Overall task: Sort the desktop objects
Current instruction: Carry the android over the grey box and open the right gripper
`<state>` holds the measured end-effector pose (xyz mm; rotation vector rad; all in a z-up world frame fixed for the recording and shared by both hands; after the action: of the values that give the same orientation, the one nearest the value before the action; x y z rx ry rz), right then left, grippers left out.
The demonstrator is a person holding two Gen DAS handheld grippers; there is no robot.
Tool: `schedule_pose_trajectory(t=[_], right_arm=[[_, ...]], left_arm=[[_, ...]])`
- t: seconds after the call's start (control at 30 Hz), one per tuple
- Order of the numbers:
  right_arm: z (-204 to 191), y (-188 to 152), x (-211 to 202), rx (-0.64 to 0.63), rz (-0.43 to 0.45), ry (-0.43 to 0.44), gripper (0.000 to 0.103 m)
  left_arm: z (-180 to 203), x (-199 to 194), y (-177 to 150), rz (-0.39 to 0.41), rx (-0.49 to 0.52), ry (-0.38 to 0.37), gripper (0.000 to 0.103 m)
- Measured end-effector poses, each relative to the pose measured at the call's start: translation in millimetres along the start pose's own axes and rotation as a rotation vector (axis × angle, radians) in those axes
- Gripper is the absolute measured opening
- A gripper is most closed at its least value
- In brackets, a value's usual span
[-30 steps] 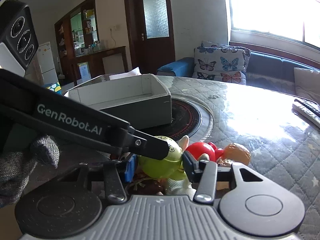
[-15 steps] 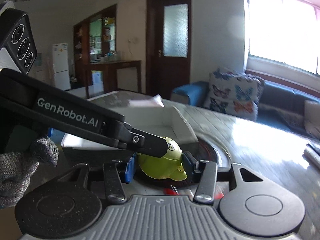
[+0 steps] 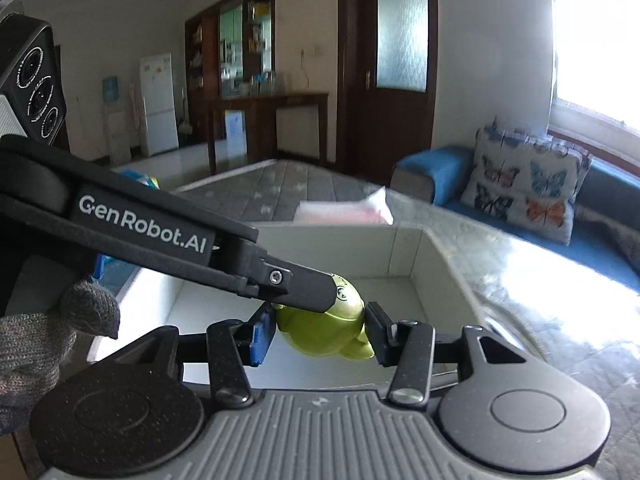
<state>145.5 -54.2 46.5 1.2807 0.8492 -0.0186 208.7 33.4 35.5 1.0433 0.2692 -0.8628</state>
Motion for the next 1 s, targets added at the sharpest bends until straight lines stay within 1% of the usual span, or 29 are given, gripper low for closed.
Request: schedule_pose_trajectory(t=[0.1, 0.2, 0.33, 0.47, 0.6, 0.7, 0.73, 0.77, 0.9, 0.97, 1.0], right_arm=[[3, -4, 16, 0.002, -0.049, 0.002, 0.049], [7, -11, 26, -0.017, -0.093, 0.001, 0.049], [0, -15, 35, -0.038, -0.135, -0.018, 0.049], [-5, -19, 39, -0.059, -0.15, -0.033, 0.05], [-6, -18, 32, -0.051, -0.131, -0.038, 0.05], [-5, -15, 16, -0.042, -0.093, -0.042, 0.051], [-3, -13, 10, -0.035, -0.078, -0.04, 0.053], [-3, -12, 1, -0.029, -0.063, -0.04, 0.059], [-3, -16, -38, -0.039, -0.01, -0.052, 0.062], [-2, -21, -58, -0.038, 0.009, -0.063, 0.067], [-2, -25, -68, -0.038, 0.017, -0.068, 0.067]], left_arm=[[-11, 12, -1, -0.029, -0.039, 0.01, 0.037], [-21, 18, -4, -0.042, -0.062, 0.018, 0.037], [-27, 22, -7, -0.05, -0.075, 0.027, 0.037], [-29, 23, -10, -0.054, -0.078, 0.035, 0.037], [-27, 17, -12, -0.043, -0.077, 0.04, 0.037], [-21, 7, -14, -0.027, -0.067, 0.042, 0.037], [-18, 3, -15, -0.018, -0.061, 0.041, 0.037], [-15, -2, -16, -0.011, -0.057, 0.04, 0.037], [4, -22, -25, 0.021, -0.017, 0.028, 0.037], [14, -30, -32, 0.031, 0.0, 0.016, 0.037], [19, -35, -36, 0.036, 0.008, 0.005, 0.037]])
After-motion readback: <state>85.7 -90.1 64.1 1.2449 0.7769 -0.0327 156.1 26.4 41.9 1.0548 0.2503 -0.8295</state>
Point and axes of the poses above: each gripper's, at about its wrist camera, not at the fingertips, and x roughly the way its jaws point, z to its right, y to its top, the point moved 2 cm from there along x, roughly the way its jaws point, and after that the axes turned 3 degrees about -x, right-handed, at the moved point
